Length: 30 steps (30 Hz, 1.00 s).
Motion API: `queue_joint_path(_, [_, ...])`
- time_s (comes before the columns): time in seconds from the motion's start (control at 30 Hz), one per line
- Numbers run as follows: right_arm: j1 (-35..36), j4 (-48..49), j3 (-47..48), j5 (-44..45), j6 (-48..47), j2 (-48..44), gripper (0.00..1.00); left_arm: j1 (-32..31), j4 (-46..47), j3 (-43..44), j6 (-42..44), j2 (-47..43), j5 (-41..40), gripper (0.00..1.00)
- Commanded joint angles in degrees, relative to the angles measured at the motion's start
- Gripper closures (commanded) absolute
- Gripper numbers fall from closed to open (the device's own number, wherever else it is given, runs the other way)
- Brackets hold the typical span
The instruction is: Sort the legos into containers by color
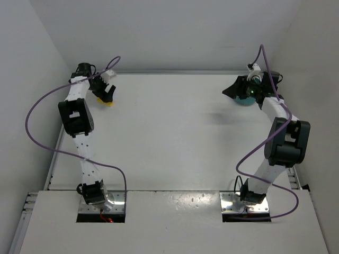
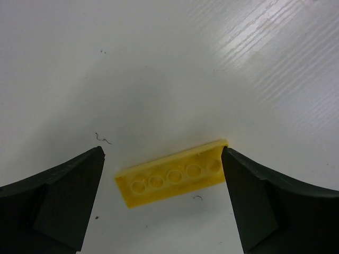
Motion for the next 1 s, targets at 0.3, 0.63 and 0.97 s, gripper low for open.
queue_joint_path(0.3, [0.3, 0.74, -0.17, -1.4, 0.03, -2.37, 0.4, 3.09, 10.81, 0.6, -17.63, 2.74, 0.57, 0.01])
queue_joint_path(0.63, [0.3, 0.74, -0.17, -0.87, 1.08, -2.37, 0.4, 3.62, 9.76, -21.08, -19.21, -8.23, 12.33, 0.26])
queue_joint_path(0.97, [0.82, 2.41, 0.36, -0.87, 3.19, -2.46, 0.4, -0.07, 16.17, -48.6, -27.56, -28.09, 21.39, 0.26])
